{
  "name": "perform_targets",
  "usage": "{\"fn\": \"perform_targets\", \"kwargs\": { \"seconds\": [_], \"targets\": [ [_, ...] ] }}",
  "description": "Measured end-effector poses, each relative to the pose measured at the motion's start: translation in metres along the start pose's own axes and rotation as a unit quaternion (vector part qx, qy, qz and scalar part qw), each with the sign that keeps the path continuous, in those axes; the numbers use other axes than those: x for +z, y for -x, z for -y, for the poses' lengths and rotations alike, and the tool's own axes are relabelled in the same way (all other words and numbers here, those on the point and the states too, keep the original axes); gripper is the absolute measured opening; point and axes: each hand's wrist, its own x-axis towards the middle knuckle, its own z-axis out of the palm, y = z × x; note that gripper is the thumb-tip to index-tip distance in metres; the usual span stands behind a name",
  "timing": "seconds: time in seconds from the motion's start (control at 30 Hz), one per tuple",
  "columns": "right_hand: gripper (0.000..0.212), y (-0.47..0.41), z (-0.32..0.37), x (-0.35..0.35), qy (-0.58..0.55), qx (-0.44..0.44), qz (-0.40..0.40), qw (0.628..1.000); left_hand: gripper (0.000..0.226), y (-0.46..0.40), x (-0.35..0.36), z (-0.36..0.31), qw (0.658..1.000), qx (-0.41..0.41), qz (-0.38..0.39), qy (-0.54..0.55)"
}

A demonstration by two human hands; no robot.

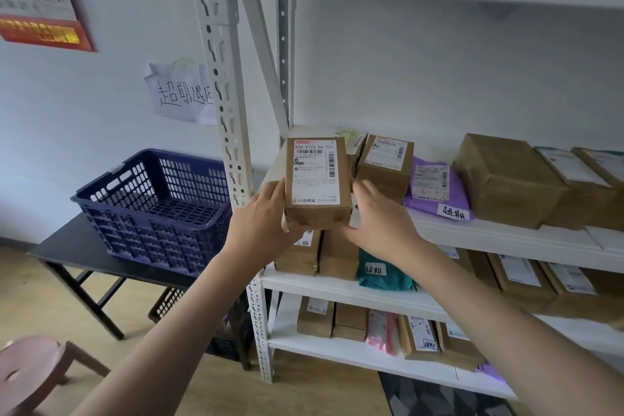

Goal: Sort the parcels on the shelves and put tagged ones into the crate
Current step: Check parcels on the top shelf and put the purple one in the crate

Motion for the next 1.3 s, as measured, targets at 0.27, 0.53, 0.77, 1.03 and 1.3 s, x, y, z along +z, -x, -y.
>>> {"fn": "perform_targets", "kwargs": {
  "seconds": [0.27,0.53,0.77,1.03,1.3],
  "targets": [
    [0.066,-0.025,0.018,0.027,-0.134,0.044,0.077,0.987,0.08,0.012,0.021,0.022,0.982,-0.086,0.028,0.165],
    [0.075,-0.062,0.017,0.045,-0.204,0.099,0.081,0.971,0.066,-0.014,0.048,0.033,0.96,-0.099,-0.034,0.26],
    [0.072,-0.098,0.008,0.043,-0.222,0.148,0.102,0.958,0.046,-0.062,0.067,0.037,0.959,-0.149,-0.054,0.235],
    [0.077,-0.084,-0.019,0.047,-0.157,0.184,0.077,0.967,0.042,-0.103,0.073,0.041,0.95,-0.177,-0.041,0.252],
    [0.061,-0.077,-0.041,0.042,-0.175,0.178,0.039,0.968,0.053,-0.104,0.066,0.026,0.945,-0.203,-0.08,0.245]
  ]
}}
